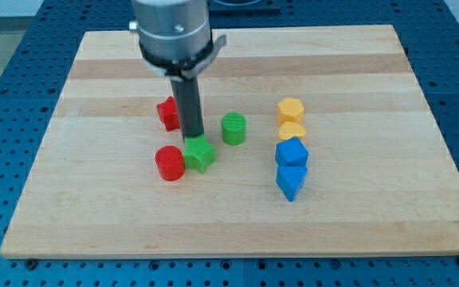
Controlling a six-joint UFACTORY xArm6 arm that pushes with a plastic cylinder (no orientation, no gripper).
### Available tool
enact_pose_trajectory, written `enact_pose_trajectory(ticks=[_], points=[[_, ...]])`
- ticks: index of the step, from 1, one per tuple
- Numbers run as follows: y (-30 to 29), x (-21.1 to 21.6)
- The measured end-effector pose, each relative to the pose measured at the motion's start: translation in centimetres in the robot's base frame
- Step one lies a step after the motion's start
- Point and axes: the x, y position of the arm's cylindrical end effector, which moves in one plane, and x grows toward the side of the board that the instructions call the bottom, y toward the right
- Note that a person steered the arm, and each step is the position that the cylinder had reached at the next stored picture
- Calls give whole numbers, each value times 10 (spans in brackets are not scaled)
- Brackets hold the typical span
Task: Push the green circle into the top of the green star
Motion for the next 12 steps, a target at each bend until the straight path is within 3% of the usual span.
enact_pose_trajectory(ticks=[1,3,4,7,8,11,12], points=[[3,40],[17,69],[19,61],[18,-67],[73,-74],[85,-2],[99,-15]])
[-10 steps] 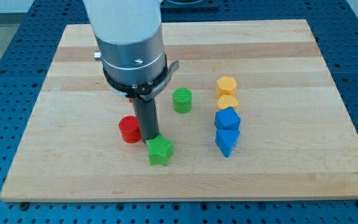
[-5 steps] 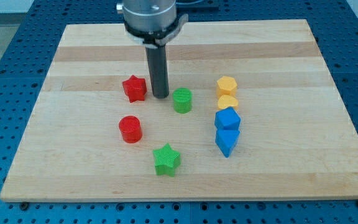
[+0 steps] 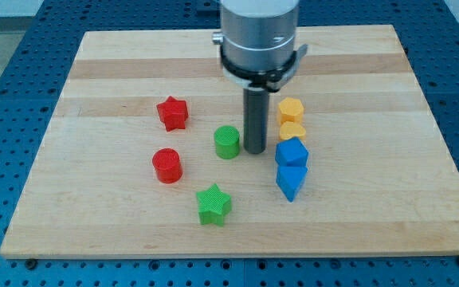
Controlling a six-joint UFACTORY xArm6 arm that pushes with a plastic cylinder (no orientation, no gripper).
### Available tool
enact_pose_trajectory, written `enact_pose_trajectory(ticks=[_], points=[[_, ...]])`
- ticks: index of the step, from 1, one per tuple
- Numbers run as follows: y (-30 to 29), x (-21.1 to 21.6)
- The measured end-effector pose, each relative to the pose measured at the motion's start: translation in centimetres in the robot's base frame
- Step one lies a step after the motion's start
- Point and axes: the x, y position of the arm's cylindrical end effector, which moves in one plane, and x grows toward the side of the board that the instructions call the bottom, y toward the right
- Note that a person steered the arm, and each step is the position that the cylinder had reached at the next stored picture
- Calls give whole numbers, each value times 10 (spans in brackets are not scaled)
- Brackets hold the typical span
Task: Push the green circle into the top of the green star
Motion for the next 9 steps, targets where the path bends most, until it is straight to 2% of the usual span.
enact_pose_trajectory(ticks=[1,2,4,5,6,8,9], points=[[-7,-42],[-32,-36],[-41,37],[-41,59],[-39,49],[4,-36],[45,-22]])
